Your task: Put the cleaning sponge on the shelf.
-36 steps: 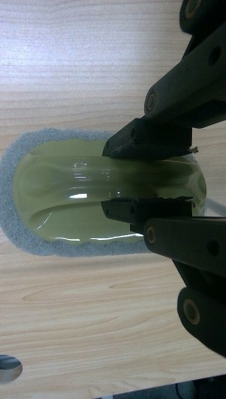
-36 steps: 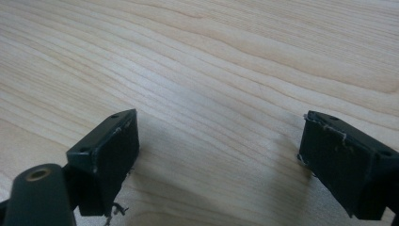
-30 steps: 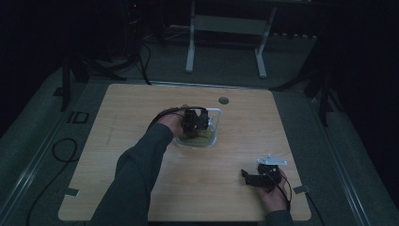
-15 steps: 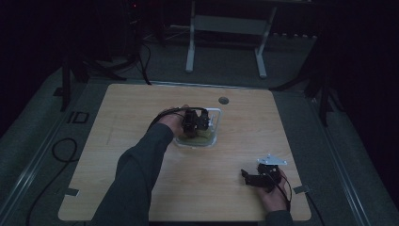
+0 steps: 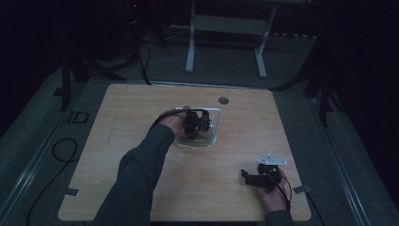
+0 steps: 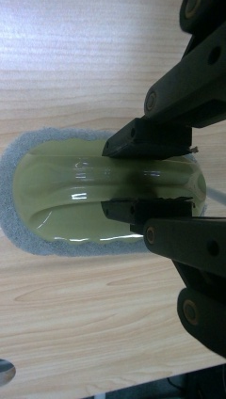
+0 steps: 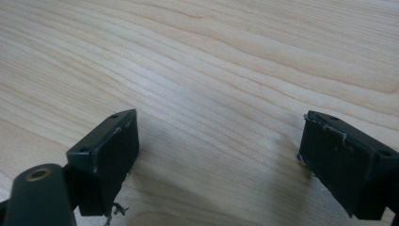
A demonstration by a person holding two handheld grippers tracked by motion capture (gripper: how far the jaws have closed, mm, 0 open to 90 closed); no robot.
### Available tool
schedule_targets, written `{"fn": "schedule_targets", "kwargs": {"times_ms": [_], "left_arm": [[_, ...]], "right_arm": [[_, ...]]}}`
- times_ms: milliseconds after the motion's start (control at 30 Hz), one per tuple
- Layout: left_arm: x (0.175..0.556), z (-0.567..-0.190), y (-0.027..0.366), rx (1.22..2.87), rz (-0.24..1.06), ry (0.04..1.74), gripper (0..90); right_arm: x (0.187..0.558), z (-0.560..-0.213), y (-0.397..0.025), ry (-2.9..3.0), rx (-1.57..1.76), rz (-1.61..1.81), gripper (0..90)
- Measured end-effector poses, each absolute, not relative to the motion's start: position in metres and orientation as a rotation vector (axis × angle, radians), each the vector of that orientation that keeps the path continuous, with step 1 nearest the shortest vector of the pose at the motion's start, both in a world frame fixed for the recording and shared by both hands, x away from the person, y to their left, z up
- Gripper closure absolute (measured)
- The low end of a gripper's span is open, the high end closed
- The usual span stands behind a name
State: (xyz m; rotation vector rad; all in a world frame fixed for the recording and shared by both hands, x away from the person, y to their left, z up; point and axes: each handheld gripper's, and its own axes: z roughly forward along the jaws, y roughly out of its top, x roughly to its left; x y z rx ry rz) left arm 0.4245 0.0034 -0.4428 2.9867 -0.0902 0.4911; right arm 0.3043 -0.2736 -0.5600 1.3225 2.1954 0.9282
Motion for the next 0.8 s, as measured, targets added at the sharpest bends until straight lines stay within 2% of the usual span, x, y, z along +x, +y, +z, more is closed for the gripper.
{"fn": "schedule_targets", "kwargs": {"times_ms": [800], "left_arm": [[0.426, -0.454, -0.002, 3.018, 0.539, -0.031, 71.3]], "right_arm": [[0.304, -0.560, -0.274, 2.195, 1.324, 0.928, 12.1]]}}
